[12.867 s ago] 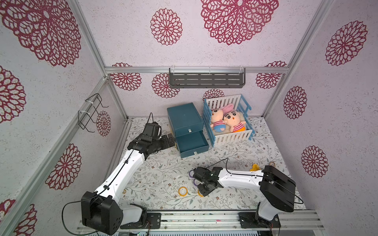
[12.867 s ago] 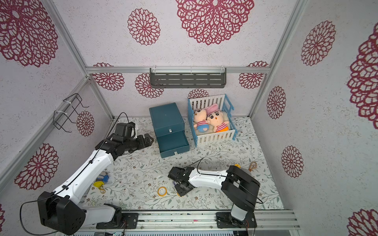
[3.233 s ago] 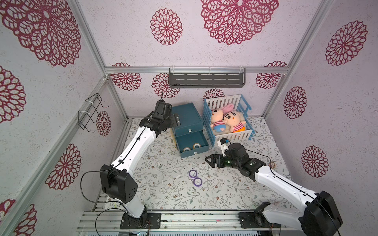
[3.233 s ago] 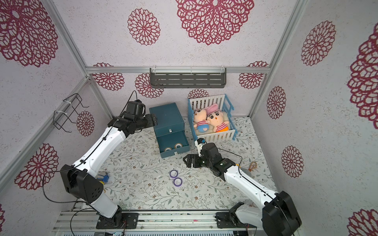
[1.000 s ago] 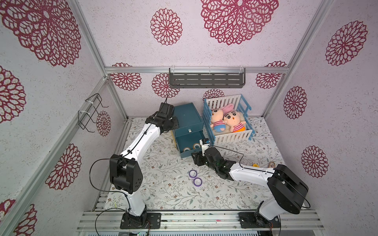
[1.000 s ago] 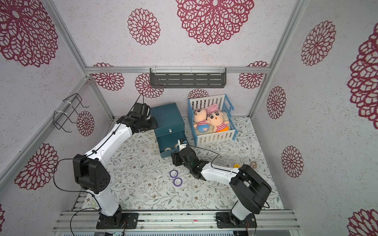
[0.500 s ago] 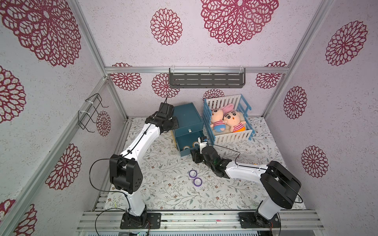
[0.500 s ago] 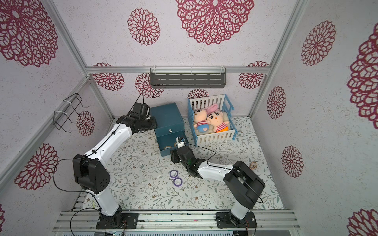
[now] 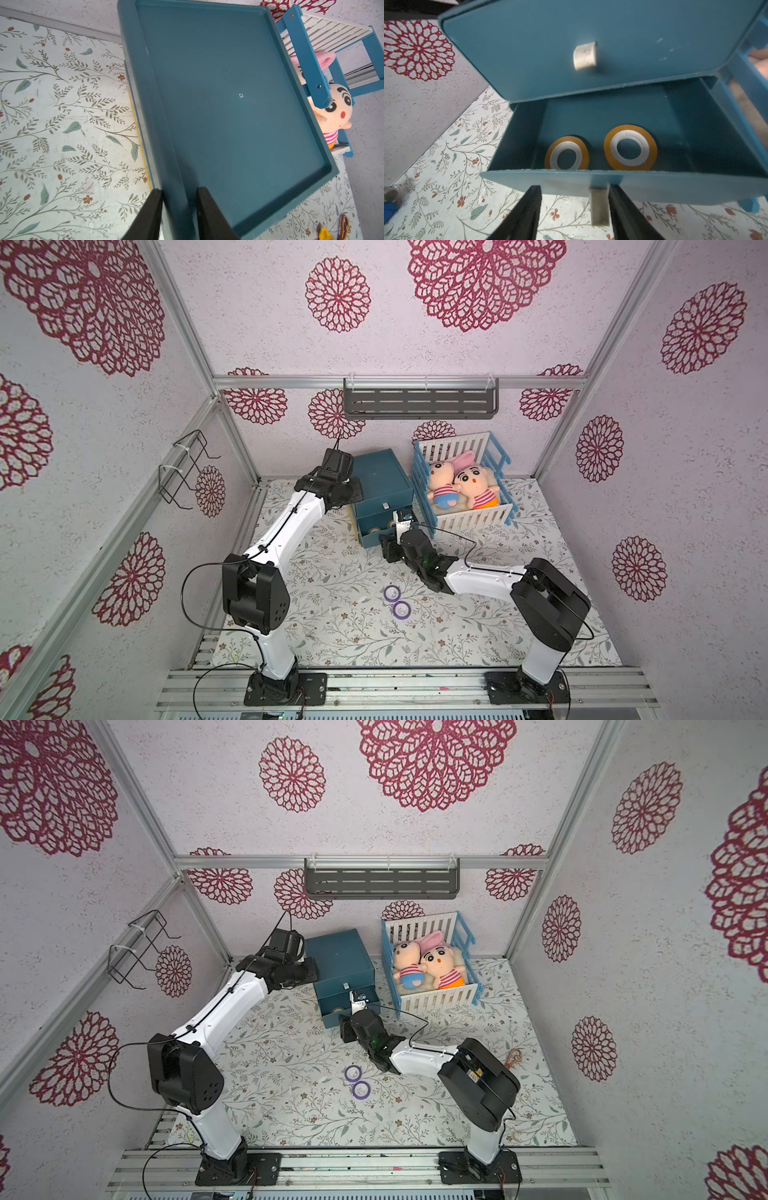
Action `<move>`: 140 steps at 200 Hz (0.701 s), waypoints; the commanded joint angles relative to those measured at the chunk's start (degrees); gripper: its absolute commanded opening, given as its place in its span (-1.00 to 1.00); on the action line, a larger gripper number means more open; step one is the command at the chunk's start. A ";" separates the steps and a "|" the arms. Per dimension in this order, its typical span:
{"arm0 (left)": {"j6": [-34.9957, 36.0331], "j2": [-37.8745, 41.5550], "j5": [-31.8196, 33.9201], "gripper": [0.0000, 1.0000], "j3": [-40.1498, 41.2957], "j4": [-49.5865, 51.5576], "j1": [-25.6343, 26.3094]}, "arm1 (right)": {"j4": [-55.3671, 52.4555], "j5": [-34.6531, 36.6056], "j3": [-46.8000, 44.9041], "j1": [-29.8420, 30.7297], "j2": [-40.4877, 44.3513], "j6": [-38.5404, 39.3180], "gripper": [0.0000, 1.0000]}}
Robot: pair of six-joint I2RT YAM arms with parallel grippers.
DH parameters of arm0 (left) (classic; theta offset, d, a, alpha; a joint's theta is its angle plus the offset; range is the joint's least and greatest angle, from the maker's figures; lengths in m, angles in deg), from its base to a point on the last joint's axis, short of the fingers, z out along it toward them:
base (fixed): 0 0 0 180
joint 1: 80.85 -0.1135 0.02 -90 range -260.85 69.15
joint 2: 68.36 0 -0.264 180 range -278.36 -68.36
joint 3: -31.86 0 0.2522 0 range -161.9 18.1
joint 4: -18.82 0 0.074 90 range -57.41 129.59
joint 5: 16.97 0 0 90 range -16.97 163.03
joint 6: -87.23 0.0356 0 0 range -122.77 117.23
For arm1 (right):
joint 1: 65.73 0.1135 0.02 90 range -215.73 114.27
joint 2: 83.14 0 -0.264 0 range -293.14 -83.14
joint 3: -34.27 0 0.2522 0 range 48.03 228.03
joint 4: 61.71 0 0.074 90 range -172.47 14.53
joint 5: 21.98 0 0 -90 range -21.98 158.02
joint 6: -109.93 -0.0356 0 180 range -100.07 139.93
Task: Place the transparent tape into the drawer according to color
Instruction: Close the drawer in the storage box.
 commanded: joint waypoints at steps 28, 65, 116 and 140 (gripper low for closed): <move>1.33 0.23 -1.15 -0.34 0.30 1.95 -0.37 | 4.07 2.00 4.77 -0.25 -3.68 2.36 0.16; 1.42 0.15 -1.28 -0.36 0.36 1.92 -0.31 | 6.06 1.94 5.95 -0.94 -5.94 2.00 0.15; 1.41 0.40 -1.91 -0.38 0.29 1.99 -0.31 | 9.23 2.97 7.98 -1.26 -8.71 3.16 0.13; 1.50 0.63 -1.90 -0.39 0.41 2.14 -0.37 | 9.56 3.11 9.52 -1.26 -10.02 3.36 0.12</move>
